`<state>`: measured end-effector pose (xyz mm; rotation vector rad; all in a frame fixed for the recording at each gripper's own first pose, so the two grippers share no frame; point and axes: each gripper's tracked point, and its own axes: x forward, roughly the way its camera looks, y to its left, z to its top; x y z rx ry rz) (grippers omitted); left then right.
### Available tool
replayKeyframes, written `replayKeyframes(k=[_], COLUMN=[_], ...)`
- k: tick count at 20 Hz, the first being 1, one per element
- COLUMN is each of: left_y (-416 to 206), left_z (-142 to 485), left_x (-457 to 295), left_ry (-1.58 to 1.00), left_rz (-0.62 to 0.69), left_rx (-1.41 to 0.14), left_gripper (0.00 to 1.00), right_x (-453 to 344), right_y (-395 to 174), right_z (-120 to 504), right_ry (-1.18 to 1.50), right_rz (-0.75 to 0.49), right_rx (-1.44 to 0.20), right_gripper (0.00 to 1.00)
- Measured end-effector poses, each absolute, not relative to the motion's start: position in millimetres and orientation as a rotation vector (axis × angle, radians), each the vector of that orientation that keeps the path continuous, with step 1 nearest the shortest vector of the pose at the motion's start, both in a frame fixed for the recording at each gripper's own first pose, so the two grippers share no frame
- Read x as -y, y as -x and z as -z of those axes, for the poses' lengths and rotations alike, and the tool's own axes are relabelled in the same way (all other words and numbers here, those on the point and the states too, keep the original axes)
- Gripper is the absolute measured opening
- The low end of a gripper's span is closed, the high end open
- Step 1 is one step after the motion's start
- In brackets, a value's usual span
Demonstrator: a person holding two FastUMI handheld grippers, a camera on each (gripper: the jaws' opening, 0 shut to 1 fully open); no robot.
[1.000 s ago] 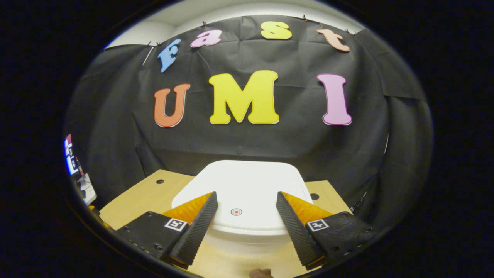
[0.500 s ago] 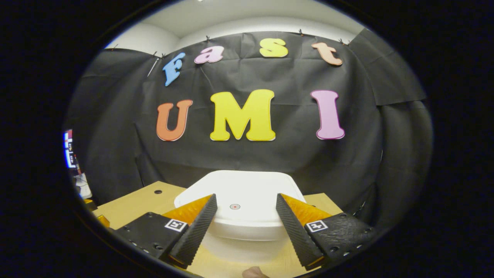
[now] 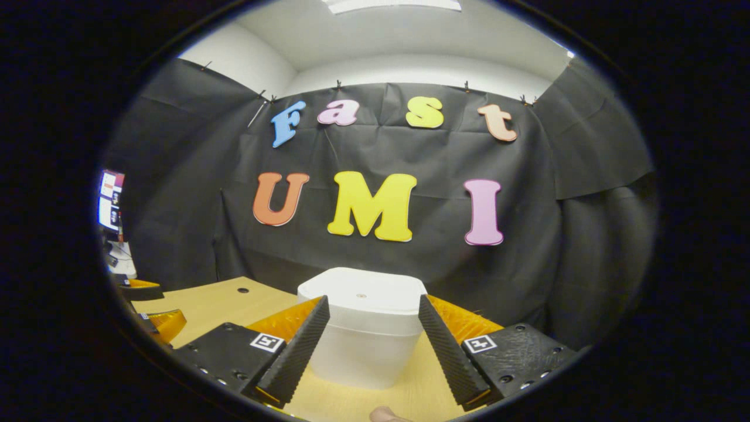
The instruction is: Press the lid of the desktop garbage bin to open it, pick up the crumpled paper on the desktop and throw it into the bin, then pick up the pop can on the desktop and drop it into the bin, and finally close the garbage bin lid.
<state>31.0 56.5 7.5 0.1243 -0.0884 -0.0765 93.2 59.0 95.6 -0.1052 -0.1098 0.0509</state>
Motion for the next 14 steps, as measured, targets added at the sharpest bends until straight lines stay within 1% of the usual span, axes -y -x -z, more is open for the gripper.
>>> replayKeyframes(k=[1, 3, 4, 5, 6, 9, 12, 13, 14], left_y=[-29, -26, -24, -23, -22, -24, -19, -18, -19], left_z=[-9, -12, -13, -14, -14, -19, -20, -20, -22], left_x=[-55, -53, -53, -53, -53, -59, -47, -47, -46], left_ry=[-0.126, -0.132, -0.132, -0.127, -0.117, -0.057, -0.043, -0.05, -0.055], left_rz=[0.079, 0.082, 0.081, 0.081, 0.077, 0.044, 0.083, 0.084, 0.086], left_rx=[0.09, 0.097, 0.103, 0.108, 0.112, 0.119, 0.12, 0.122, 0.125], left_gripper=[0.96, 0.96, 0.96, 0.96, 0.96, 0.96, 0.96, 0.96, 0.96], right_x=[-58, -58, -55, -53, -49, -42, -23, -20, -15], right_y=[-84, -68, -60, -52, -44, -26, -14, -9, -6], right_z=[-91, -73, -65, -57, -49, -26, -7, -4, -2], right_ry=[0.102, 0.111, 0.113, 0.12, 0.119, 0.116, 0.112, 0.101, 0.089], right_rz=[-0.048, -0.054, -0.052, -0.052, -0.047, -0.047, -0.013, -0.008, 0.002], right_rx=[0.113, 0.099, 0.09, 0.081, 0.073, 0.044, 0.017, 0.018, 0.022], right_gripper=[0.98, 0.95, 0.95, 0.98, 0.95, 0.95, 0.98, 0.95, 0.95])
